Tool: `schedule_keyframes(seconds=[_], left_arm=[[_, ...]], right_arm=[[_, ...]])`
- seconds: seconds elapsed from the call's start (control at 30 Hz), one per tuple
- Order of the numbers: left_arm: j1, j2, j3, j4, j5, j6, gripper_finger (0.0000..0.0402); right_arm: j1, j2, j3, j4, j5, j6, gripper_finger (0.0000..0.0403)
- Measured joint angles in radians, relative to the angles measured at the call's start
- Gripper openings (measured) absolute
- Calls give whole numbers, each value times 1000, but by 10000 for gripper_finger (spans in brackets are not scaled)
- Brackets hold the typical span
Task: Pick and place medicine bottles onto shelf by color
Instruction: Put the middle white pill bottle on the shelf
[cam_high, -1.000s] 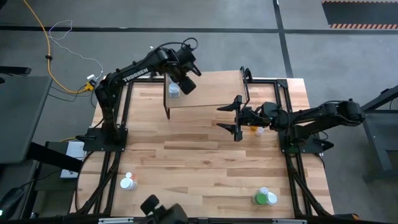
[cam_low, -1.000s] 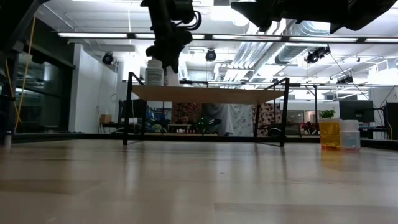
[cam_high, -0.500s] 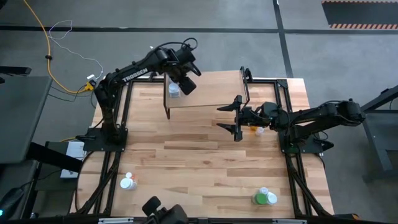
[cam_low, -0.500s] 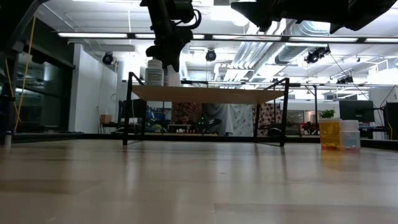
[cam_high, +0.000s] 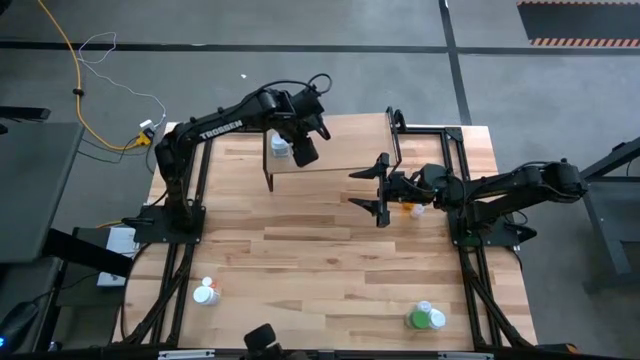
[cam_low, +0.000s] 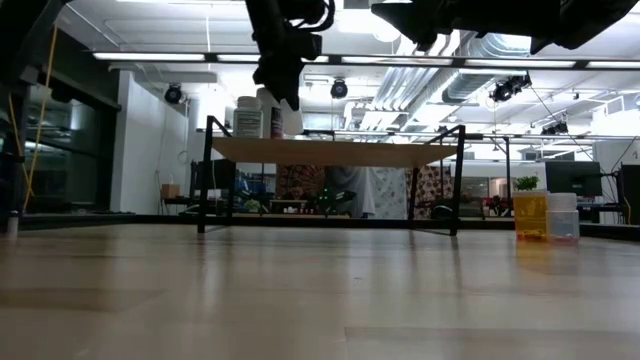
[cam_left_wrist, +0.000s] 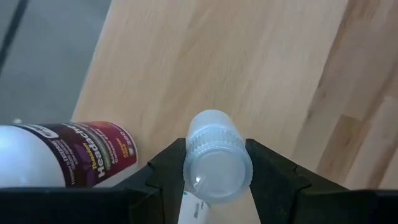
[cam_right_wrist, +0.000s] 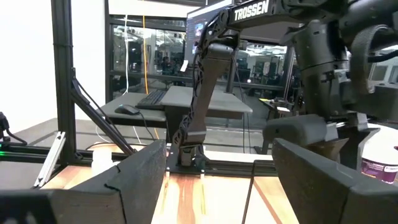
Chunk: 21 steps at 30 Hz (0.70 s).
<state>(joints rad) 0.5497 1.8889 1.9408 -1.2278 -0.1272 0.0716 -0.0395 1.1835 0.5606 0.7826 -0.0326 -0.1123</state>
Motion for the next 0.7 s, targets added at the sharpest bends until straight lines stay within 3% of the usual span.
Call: schedule_keyframes(seconds=[0.27, 0.7], left_arm=[[-32, 0, 0, 3, -12, 150, 140], [-33, 66, 2, 27, -17, 238, 140]], right_arm=[[0, 0, 0, 0, 0, 0, 284], [0, 0, -1, 0, 0, -1, 284]])
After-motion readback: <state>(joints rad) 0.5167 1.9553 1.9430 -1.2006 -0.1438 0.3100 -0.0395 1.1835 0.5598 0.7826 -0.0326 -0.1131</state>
